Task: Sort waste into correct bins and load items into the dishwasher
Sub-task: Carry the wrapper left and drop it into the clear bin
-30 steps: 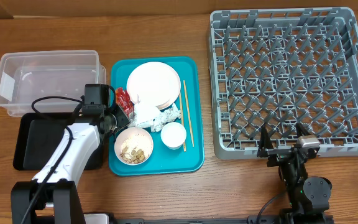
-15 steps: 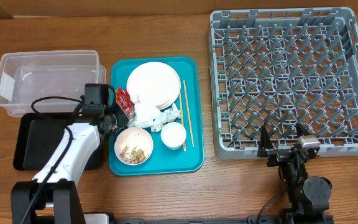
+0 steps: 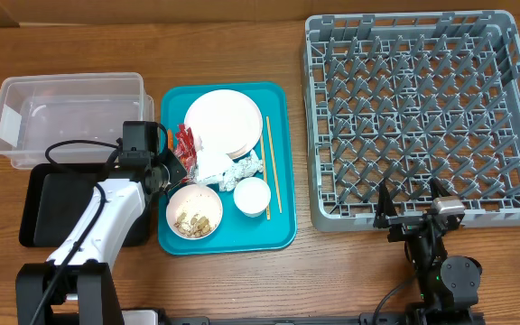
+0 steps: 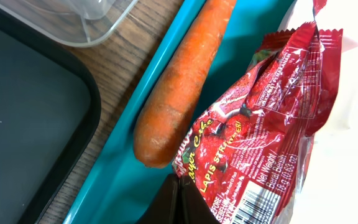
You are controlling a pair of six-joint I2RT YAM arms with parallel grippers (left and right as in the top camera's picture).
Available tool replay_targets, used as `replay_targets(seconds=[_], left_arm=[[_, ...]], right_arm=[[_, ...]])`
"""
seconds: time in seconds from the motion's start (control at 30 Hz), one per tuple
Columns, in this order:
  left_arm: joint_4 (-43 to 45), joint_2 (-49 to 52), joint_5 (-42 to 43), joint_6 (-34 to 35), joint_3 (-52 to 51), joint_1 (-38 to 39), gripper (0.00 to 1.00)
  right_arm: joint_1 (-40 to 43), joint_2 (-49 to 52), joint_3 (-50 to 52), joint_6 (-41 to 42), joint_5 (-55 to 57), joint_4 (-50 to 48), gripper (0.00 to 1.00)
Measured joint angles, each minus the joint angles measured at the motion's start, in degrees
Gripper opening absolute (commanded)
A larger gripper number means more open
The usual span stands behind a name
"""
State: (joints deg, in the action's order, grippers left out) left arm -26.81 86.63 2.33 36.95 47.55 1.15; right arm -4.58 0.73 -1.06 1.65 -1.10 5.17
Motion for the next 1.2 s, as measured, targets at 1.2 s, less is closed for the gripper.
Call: replay_targets(seconds=[1.2], left_arm=[[-9.9,-2.1,-9.3,-1.5,25.5,-16.7,0.04]], right_arm=[[0.0,0.0,0.0,0.0,0.0,0.0,1.0]])
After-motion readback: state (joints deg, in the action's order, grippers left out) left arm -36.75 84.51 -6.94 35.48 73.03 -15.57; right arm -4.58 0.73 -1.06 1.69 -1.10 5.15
